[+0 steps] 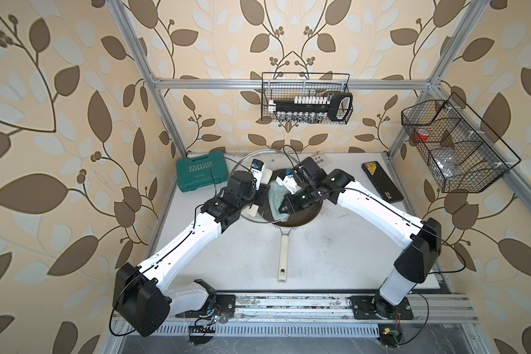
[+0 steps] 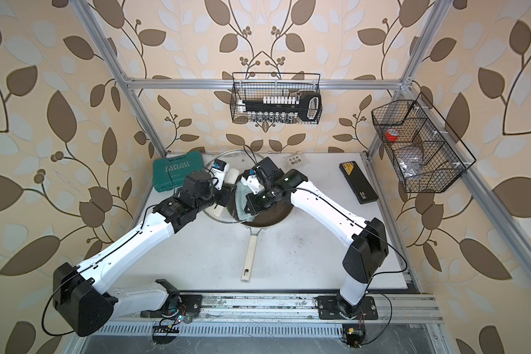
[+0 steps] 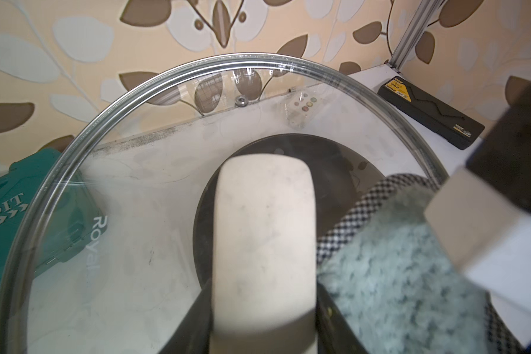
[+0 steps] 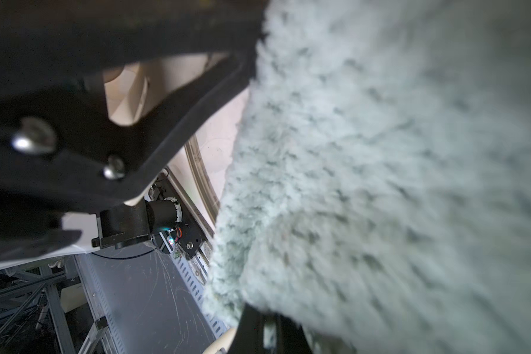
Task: Wipe the pot lid with a cloth
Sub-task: Wipe the pot lid.
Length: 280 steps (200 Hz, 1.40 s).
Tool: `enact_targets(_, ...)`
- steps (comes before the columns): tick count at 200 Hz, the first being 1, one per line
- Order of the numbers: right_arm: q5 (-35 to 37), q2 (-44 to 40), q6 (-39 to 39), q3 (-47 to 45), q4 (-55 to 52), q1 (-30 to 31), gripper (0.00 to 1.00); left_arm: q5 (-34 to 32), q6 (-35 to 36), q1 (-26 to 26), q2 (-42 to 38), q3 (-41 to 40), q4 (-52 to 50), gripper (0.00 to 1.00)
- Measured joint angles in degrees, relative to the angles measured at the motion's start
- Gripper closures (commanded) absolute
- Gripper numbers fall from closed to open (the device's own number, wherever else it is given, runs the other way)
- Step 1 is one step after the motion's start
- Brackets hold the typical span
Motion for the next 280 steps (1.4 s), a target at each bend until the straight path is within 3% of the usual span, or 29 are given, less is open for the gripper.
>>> enact_targets(76,1.5,-0.2,0.5,2.1,0.1,-3.9,1.0,0.0,-0.3,0.0,0.0,0.0,0.0,1.0)
enact_targets(120,1.1,4.1,0.3,10.0,0.4,-9.8,1.0,0.1,-0.3,0.0,0.0,0.5,-0.4,1.0)
enact_targets(193,-1.1,15.3,-1.9,26.1,-2.6,-13.7,1.0,-0.1,-0.3,0.0,0.0,0.5,-0.6,1.0)
enact_targets(225,-1.6,14.4,-2.3,24.2,-2.9,-13.4,1.0,-0.7,-0.5,0.0,0.0,0.5,-1.3,1.0)
enact_targets(280,-1.9,4.1,-1.3,6.5,0.3,-7.9,1.0,-3.0,-0.6,0.0,0.0,0.5,-2.5,1.0)
